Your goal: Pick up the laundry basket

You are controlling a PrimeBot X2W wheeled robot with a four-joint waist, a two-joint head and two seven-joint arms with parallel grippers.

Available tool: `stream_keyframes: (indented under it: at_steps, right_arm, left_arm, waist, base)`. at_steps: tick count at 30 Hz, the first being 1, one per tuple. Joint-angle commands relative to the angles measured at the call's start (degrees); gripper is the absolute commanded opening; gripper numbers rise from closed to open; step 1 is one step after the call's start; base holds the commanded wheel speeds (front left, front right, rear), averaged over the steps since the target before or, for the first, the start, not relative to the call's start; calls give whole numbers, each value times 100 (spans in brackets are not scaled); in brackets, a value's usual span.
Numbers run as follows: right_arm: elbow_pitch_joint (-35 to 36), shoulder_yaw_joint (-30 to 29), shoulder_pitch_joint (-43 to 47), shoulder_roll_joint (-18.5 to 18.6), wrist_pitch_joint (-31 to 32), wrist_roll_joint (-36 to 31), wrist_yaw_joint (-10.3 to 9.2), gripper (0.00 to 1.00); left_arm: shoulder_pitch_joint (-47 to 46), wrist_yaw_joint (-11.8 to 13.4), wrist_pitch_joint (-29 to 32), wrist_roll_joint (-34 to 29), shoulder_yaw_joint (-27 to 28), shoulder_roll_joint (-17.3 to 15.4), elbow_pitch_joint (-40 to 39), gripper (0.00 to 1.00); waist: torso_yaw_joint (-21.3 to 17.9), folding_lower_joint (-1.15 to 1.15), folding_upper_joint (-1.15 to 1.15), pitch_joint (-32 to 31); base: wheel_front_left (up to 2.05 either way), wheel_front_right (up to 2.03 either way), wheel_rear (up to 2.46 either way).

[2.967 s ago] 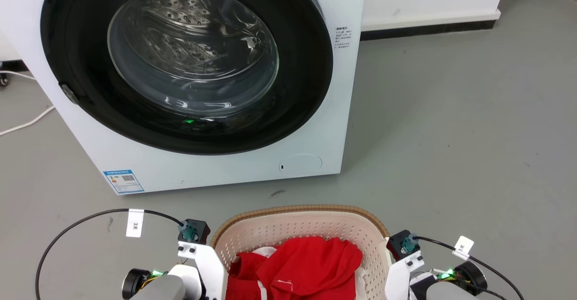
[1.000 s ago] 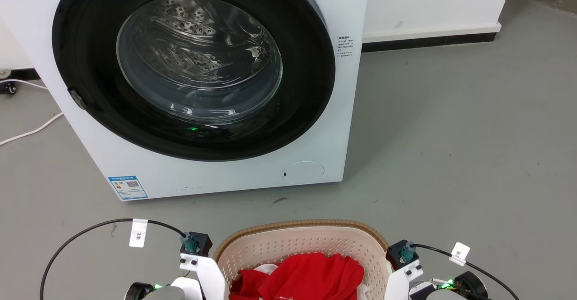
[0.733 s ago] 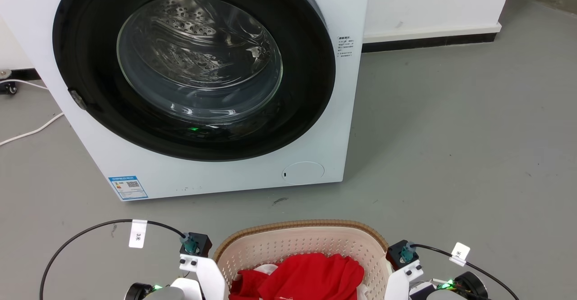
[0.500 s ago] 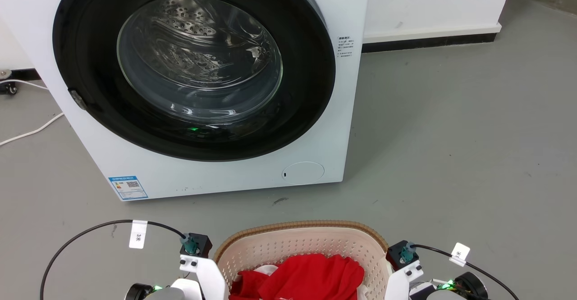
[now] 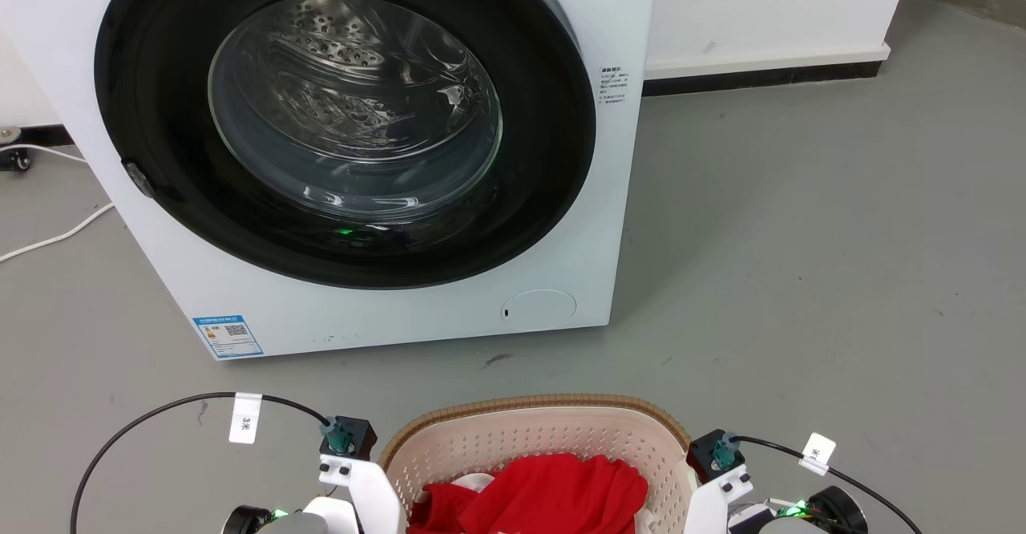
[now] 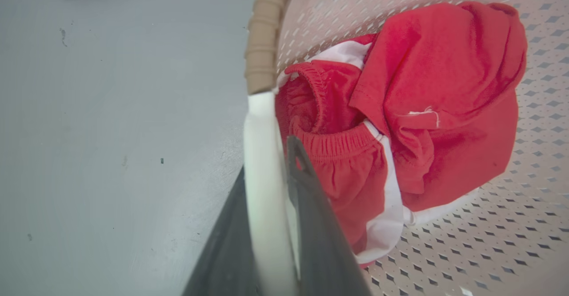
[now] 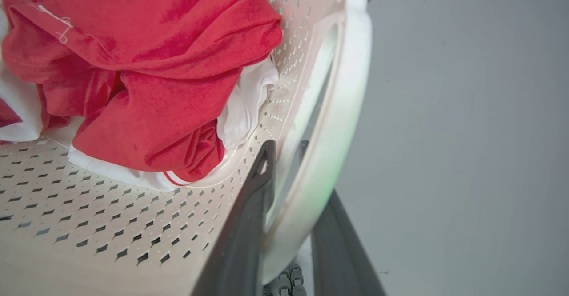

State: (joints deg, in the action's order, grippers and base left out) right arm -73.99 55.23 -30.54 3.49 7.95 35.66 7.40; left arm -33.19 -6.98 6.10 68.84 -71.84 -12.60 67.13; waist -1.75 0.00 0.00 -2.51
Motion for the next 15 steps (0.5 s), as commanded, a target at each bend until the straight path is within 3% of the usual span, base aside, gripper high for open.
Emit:
stream_keyframes:
  at_steps: [1,15]
  right_arm:
    - [30,42,50,-21,4,-12,17,0]
    - [29,91,53,4,18,32,17,0]
  left_arm:
    - [-115,-87,-48,5,-31,58,-87,0]
    - [-146,-88,-42,75,-88,53,-80,0]
  waist:
    - [-1,0,0,-2]
    - [-1,0,0,29]
  base:
    - [0,0,0]
    - [0,0,0]
